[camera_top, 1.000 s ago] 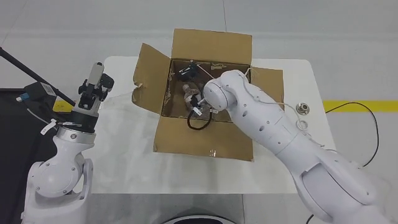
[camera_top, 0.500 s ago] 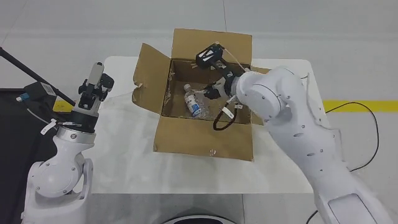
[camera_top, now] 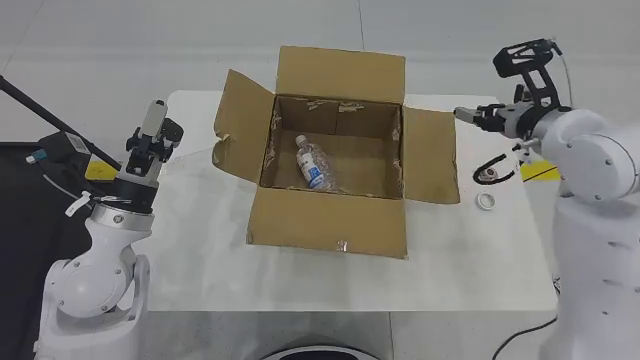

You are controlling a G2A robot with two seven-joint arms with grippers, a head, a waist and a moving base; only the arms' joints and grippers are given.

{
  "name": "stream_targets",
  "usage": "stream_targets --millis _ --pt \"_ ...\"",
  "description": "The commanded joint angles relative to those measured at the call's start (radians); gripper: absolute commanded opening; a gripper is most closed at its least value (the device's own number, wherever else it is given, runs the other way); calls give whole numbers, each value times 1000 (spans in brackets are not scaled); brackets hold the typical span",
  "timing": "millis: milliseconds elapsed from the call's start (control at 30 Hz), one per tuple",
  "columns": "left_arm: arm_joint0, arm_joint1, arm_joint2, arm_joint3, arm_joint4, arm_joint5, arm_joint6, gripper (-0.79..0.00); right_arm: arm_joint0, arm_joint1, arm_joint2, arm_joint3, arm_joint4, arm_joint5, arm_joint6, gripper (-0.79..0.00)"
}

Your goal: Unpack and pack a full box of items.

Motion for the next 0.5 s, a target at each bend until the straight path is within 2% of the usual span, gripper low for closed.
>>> stream_targets --millis 0,267,467 --pt "0 0 0 0 0 0 0 0 -3 7 25 49 -35 -6 7 0" --pt "0 0 0 0 0 0 0 0 -2 28 62 219 -121 -9 56 0" --pt "0 0 0 0 0 0 0 0 -1 28 62 221 -126 -7 56 0"
